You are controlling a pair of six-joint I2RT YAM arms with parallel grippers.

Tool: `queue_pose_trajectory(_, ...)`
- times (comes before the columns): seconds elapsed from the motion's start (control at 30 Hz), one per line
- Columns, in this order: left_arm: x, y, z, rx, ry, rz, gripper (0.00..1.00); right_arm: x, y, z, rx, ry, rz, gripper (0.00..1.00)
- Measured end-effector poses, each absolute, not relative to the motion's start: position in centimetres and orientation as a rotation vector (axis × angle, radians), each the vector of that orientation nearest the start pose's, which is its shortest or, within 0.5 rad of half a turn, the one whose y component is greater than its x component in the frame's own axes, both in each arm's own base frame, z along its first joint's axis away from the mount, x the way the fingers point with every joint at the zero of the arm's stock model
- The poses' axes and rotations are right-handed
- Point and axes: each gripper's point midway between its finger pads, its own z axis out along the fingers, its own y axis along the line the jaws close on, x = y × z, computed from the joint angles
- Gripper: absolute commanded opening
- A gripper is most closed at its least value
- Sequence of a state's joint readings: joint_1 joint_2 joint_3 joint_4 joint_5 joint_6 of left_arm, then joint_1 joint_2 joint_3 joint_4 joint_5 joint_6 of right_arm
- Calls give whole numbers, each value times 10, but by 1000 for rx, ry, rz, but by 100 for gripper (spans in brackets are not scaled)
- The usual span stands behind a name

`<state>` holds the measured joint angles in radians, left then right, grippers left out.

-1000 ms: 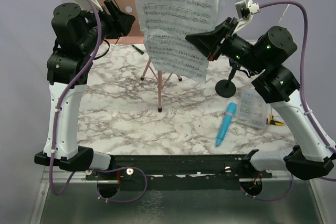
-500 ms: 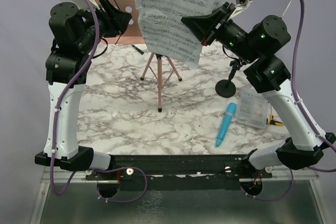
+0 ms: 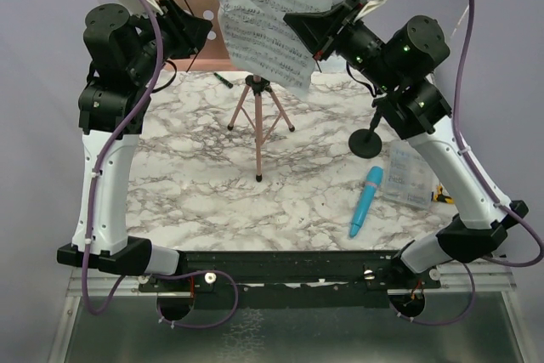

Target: Set up the instrument practice props

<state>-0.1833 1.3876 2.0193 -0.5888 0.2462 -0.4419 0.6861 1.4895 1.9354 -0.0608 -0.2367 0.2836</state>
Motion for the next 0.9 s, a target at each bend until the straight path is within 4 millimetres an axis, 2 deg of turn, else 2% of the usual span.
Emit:
queue_pose_trajectory(0.27, 357, -131, 543, 12, 1553, -704, 30, 315, 324, 603, -444, 1133, 986, 0)
queue_pose_trajectory(0.6, 354, -132, 548, 20, 1530, -718, 18, 337, 341, 591, -443, 1157, 982, 1)
queue_pose_trajectory(0.9, 351, -133, 546, 23, 1516, -729, 11, 344, 340, 592, -418, 1161, 967, 1)
